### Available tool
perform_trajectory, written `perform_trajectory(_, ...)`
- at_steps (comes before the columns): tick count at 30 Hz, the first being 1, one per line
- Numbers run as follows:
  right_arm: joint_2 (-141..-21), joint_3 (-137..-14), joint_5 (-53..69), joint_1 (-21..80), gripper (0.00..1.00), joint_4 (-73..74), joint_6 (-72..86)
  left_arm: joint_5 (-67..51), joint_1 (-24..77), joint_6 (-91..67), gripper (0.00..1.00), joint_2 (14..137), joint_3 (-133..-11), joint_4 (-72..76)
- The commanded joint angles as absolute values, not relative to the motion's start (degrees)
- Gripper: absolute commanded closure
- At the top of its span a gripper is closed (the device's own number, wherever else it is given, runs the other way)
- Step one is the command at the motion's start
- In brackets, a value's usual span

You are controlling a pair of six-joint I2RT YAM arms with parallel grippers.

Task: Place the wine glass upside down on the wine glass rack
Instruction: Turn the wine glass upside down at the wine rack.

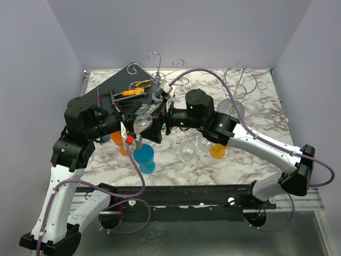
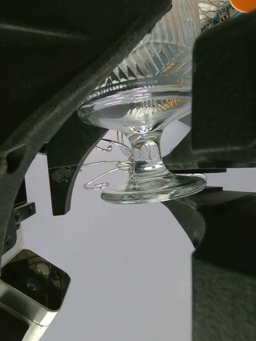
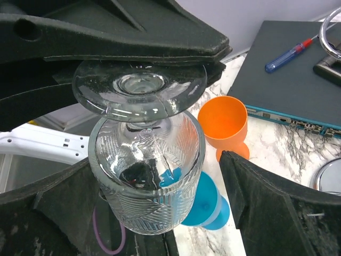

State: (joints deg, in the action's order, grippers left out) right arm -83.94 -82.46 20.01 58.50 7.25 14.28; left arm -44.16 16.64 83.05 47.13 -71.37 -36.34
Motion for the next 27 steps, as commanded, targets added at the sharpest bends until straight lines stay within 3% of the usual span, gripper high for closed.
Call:
perform_trajectory(1, -83.1, -80.6, 21.4, 58.7, 0.06, 4.3, 14.2, -48.7, 17.0, 85.3, 1.0, 47.2, -73.2, -34.1)
perform_trajectory(10, -81.3, -76.6, 22.0, 58.7, 0.08, 2.9, 16.1, -48.7, 17.0, 87.8, 1.0, 47.2, -72.8, -33.5)
perform_trajectory(12, -81.0, -76.4, 21.1, 58.7, 0.12, 1.8, 16.0, -49.1, 17.0, 87.5, 1.0, 46.9, -72.8, -33.4)
perform_trajectory(23, -79.9, -74.4, 18.2, 58.7, 0.58, -5.3, 15.1, -51.6, 17.0, 84.3, 1.0, 45.9, -71.1, -32.9)
perform_trajectory(25, -80.0, -74.5, 18.1, 58.7, 0.69, -5.3, 14.4, -51.8, 17.0, 84.2, 1.0, 45.9, -70.9, -32.8)
perform_trajectory(27, -79.8, -74.4, 17.4, 58.7, 0.82, -5.3, 14.1, -51.7, 17.0, 85.2, 0.94, 45.8, -70.1, -32.5)
